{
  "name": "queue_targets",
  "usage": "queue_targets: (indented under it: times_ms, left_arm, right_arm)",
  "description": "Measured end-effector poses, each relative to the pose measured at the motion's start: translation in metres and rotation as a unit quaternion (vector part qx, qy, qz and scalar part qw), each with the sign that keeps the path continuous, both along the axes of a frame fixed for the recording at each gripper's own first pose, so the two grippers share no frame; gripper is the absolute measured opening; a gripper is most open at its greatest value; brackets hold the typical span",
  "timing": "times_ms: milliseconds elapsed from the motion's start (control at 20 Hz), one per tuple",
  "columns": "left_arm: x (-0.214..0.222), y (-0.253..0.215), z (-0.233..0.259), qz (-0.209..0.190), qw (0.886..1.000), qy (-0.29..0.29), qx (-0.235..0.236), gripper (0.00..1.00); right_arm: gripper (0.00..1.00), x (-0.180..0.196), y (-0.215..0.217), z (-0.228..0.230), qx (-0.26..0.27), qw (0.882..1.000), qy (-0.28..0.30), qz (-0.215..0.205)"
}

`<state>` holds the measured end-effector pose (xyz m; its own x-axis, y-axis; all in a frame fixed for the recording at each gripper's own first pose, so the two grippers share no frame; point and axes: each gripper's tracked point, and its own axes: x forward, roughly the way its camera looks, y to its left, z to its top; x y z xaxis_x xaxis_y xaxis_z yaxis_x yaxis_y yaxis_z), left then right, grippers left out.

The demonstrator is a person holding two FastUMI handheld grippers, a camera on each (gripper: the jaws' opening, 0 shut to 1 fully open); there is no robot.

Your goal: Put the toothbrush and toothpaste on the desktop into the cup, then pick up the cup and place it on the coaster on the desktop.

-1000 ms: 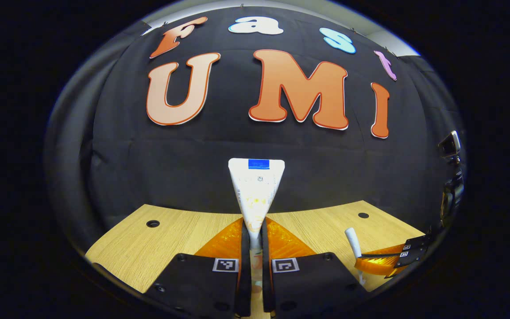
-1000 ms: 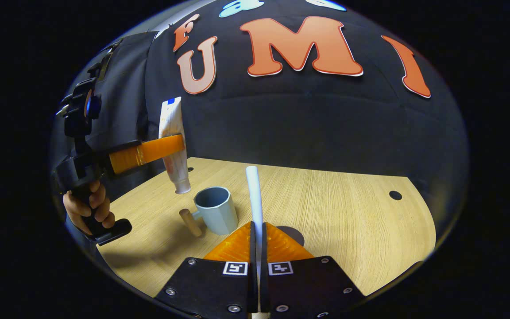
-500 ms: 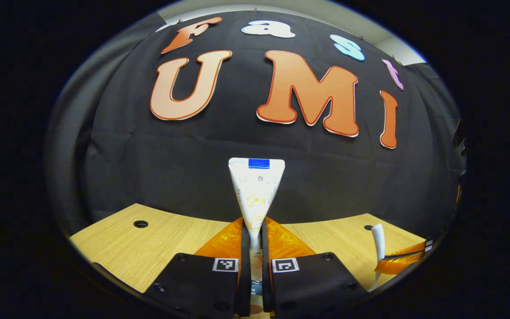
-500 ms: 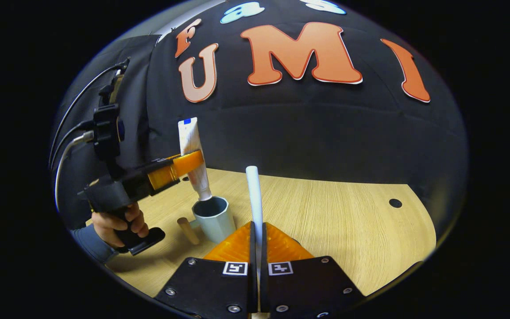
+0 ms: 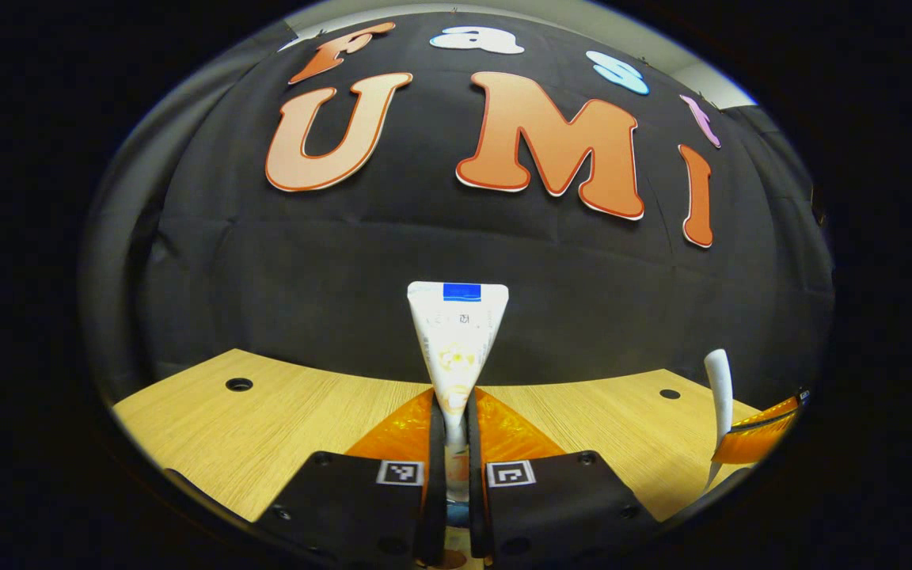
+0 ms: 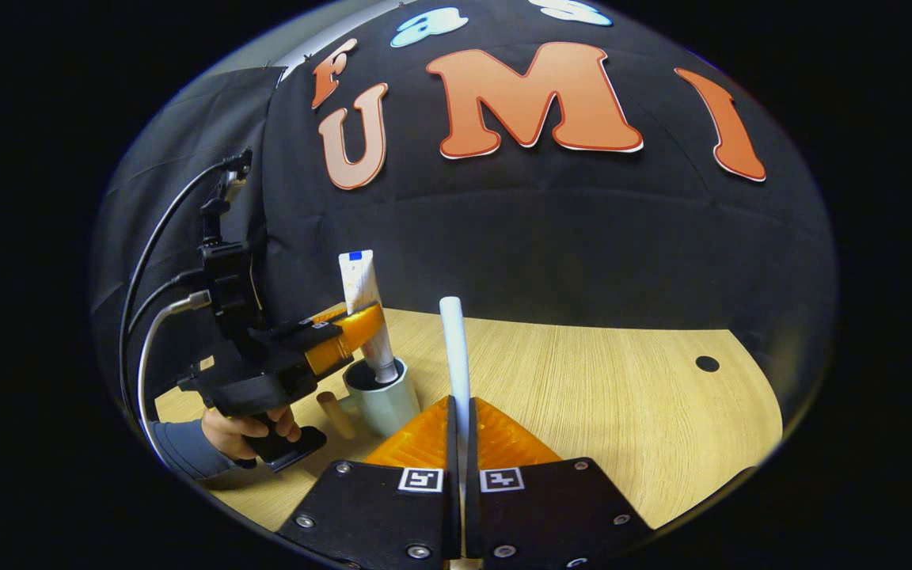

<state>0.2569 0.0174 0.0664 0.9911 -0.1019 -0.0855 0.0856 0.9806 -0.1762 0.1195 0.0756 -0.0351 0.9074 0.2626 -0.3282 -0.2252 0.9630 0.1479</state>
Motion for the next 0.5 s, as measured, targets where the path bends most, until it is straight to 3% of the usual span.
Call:
queue_targets:
  times_ms: [200, 300, 350, 500]
  left_arm:
    - [-0.003, -0.009, -0.004, -0.022, 1.000, 0.004, -0.003, 0.25]
    - [-0.007, -0.009, -0.002, -0.027, 1.000, 0.005, -0.004, 0.42]
    - [-0.007, -0.008, 0.002, -0.025, 1.000, -0.001, -0.004, 0.59]
    - [-0.014, -0.004, 0.018, -0.025, 0.999, -0.021, -0.001, 0.64]
  right_arm:
    - [0.03, 0.001, -0.002, 0.000, 0.002, 1.000, -0.005, -0.006]
    - [0.03, 0.002, -0.003, 0.002, 0.000, 1.000, -0.013, -0.007]
    - [0.03, 0.002, -0.003, 0.005, -0.001, 1.000, -0.018, -0.008]
    - [0.03, 0.003, -0.004, 0.008, 0.000, 0.999, -0.032, -0.012]
